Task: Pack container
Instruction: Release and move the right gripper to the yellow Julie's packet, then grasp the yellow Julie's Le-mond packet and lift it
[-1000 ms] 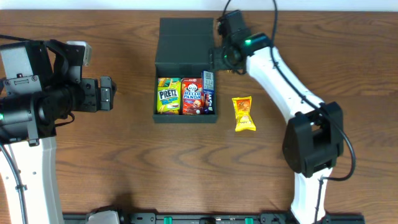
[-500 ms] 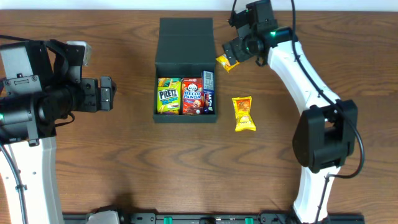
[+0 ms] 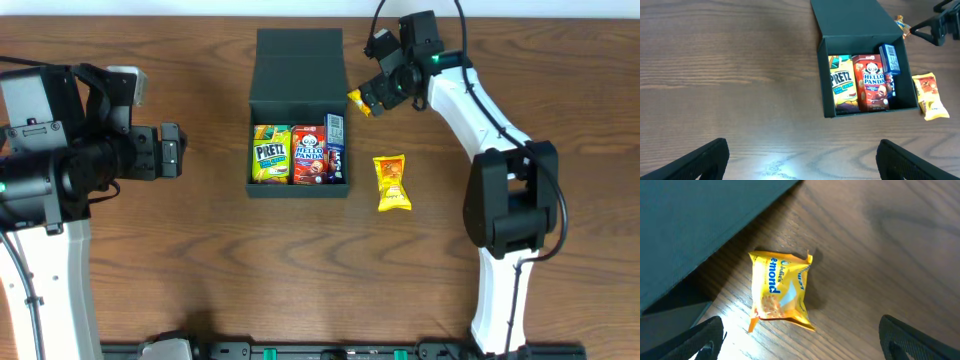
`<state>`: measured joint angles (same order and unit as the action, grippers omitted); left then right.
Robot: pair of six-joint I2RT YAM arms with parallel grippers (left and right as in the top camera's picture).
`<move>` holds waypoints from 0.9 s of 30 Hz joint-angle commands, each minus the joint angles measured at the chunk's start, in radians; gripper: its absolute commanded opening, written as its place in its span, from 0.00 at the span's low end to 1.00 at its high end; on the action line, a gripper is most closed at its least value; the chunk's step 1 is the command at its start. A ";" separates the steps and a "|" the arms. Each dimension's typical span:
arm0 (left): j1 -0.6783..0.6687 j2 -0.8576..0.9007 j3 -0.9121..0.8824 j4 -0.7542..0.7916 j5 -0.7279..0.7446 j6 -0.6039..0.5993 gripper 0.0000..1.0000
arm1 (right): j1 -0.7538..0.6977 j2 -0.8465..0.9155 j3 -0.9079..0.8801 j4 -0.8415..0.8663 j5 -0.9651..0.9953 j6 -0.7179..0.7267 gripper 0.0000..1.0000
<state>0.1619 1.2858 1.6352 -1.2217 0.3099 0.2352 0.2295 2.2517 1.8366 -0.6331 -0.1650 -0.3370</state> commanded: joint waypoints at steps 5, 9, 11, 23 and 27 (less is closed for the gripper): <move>0.002 -0.003 0.015 0.003 -0.006 -0.007 0.95 | -0.004 0.073 0.015 0.056 -0.023 -0.019 0.96; 0.002 -0.003 0.015 0.003 -0.006 -0.007 0.95 | -0.002 0.096 0.015 0.085 -0.023 -0.019 0.95; 0.002 -0.003 0.015 0.003 -0.006 -0.007 0.95 | 0.000 0.101 0.015 0.093 -0.023 -0.019 0.95; 0.002 -0.003 0.015 0.003 -0.006 -0.007 0.95 | 0.025 0.132 0.015 0.144 -0.027 -0.018 0.91; 0.002 -0.003 0.015 0.003 -0.006 -0.007 0.95 | 0.034 0.139 0.015 0.144 -0.027 -0.016 0.90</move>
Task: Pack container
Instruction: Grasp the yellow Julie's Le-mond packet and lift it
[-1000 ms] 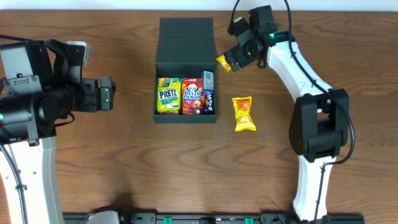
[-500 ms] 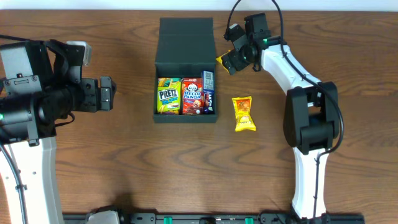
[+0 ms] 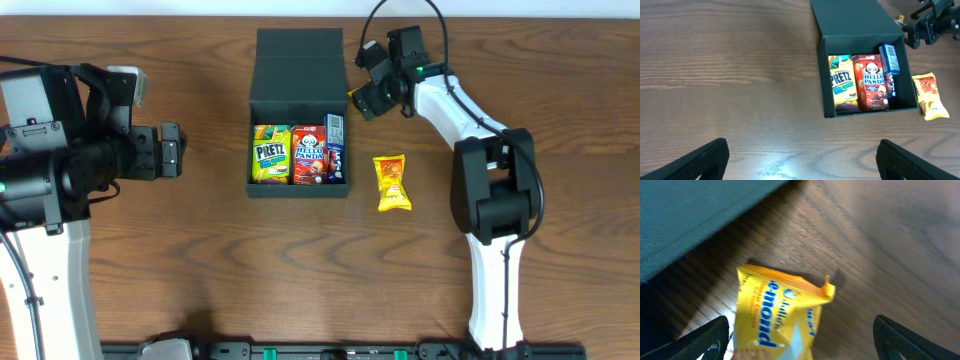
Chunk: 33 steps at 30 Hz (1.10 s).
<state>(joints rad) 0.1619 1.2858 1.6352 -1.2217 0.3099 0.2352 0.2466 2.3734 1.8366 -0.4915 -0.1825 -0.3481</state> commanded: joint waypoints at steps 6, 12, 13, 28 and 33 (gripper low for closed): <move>0.002 -0.003 0.015 0.003 -0.006 -0.007 0.95 | 0.021 0.019 0.015 0.003 -0.009 -0.004 0.80; 0.002 -0.003 0.015 0.003 -0.006 -0.007 0.95 | 0.023 0.020 0.015 0.002 -0.008 -0.004 0.59; 0.002 -0.003 0.015 0.003 -0.006 -0.007 0.95 | 0.022 0.020 0.015 0.003 -0.009 -0.003 0.57; 0.002 -0.003 0.015 0.003 -0.006 -0.007 0.95 | 0.022 0.019 0.016 0.012 -0.008 0.060 0.32; 0.002 -0.003 0.015 0.003 -0.006 -0.007 0.95 | 0.013 -0.008 0.020 0.063 -0.008 0.166 0.26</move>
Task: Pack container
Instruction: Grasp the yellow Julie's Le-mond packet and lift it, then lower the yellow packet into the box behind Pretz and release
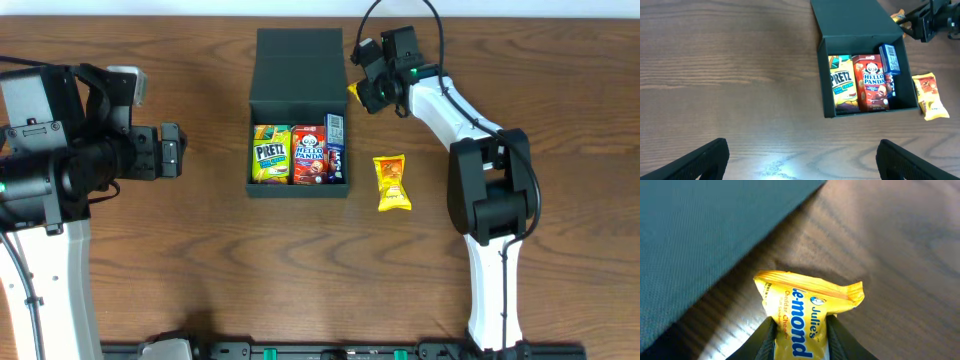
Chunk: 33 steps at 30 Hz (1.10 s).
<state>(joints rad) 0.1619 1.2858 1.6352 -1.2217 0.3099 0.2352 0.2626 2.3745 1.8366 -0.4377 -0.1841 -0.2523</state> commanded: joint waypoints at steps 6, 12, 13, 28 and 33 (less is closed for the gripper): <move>0.002 -0.003 0.015 0.003 -0.006 -0.007 0.95 | -0.009 -0.086 0.029 0.011 0.000 0.084 0.23; 0.002 -0.003 0.015 0.003 -0.006 -0.007 0.95 | -0.003 -0.184 0.029 0.009 -0.002 0.084 0.24; 0.002 -0.003 0.015 0.003 -0.006 -0.007 0.95 | -0.002 -0.199 0.029 0.007 -0.002 0.084 0.24; 0.002 -0.003 0.015 0.003 -0.006 -0.007 0.95 | 0.142 -0.310 0.028 -0.111 -0.258 -0.114 0.17; 0.002 -0.003 0.015 0.003 -0.006 -0.007 0.95 | 0.203 -0.308 0.027 -0.169 -0.258 -0.252 0.15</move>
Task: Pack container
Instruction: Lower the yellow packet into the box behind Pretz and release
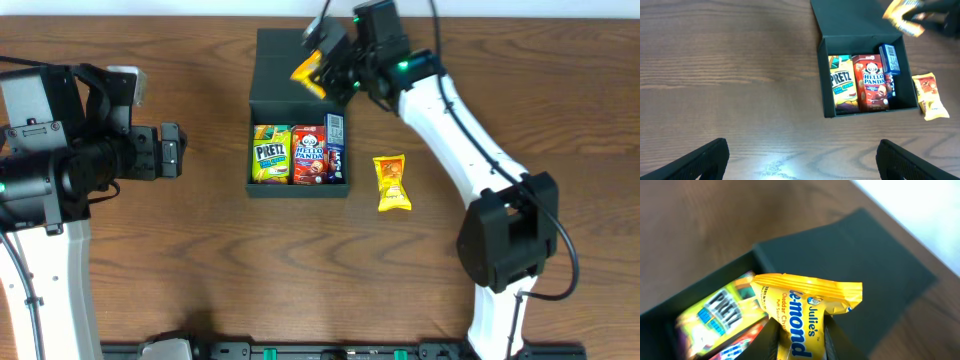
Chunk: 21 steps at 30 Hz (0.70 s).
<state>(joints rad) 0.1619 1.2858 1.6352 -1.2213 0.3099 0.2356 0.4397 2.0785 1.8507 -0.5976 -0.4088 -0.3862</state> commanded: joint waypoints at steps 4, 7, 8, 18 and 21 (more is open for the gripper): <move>0.002 -0.003 0.015 0.003 -0.006 -0.008 0.95 | 0.063 0.005 0.013 -0.013 -0.034 -0.220 0.16; 0.002 -0.003 0.015 0.003 -0.006 -0.008 0.95 | 0.087 0.035 0.013 -0.011 -0.038 -0.272 0.17; 0.002 -0.003 0.015 0.003 -0.006 -0.008 0.95 | 0.096 0.047 0.013 -0.011 -0.043 -0.279 0.17; 0.002 -0.003 0.015 0.003 -0.006 -0.008 0.95 | 0.143 0.158 0.013 0.082 -0.053 -0.285 0.22; 0.002 -0.003 0.015 0.003 -0.006 -0.008 0.95 | 0.143 0.171 0.013 0.086 -0.051 -0.285 0.24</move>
<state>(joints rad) 0.1619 1.2858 1.6352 -1.2217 0.3099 0.2356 0.5758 2.2349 1.8507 -0.5159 -0.4458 -0.6556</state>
